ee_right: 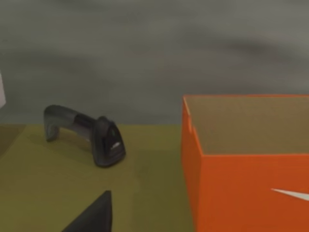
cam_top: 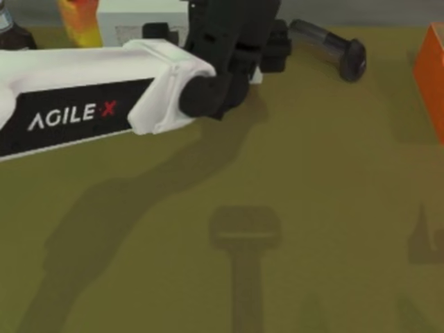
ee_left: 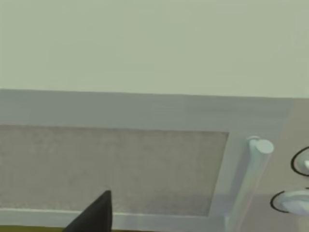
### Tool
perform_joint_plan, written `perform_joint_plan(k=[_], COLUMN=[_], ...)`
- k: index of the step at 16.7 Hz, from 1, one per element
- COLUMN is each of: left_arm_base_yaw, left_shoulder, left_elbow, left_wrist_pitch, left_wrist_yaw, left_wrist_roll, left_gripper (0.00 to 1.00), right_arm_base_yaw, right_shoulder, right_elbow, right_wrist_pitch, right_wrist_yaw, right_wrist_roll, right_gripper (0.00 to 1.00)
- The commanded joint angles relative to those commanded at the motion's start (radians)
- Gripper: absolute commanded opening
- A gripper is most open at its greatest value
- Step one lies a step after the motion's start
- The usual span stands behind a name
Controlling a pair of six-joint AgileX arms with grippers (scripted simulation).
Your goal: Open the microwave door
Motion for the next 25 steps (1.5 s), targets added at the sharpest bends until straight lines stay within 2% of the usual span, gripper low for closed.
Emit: perform_joint_plan(k=[8, 12, 25], left_arm_base_yaw=[0.091, 0.095, 0.095], left_shoulder=[0.237, 0.245, 0.245], left_elbow=[0.211, 0.218, 0.218], left_wrist_pitch=[0.059, 0.062, 0.062], left_wrist_yaw=[0.083, 0.087, 0.087], left_wrist_roll=[0.059, 0.061, 0.061], left_gripper=[1.00, 1.00, 0.02], right_arm_base_yaw=[0.000, 0.000, 0.000], right_shoulder=[0.000, 0.000, 0.000], right_elbow=[0.000, 0.000, 0.000], right_wrist_pitch=[0.000, 0.000, 0.000], right_wrist_yaw=[0.000, 0.000, 0.000], right_wrist_roll=[0.000, 0.000, 0.000], right_gripper=[1.00, 1.00, 1.00])
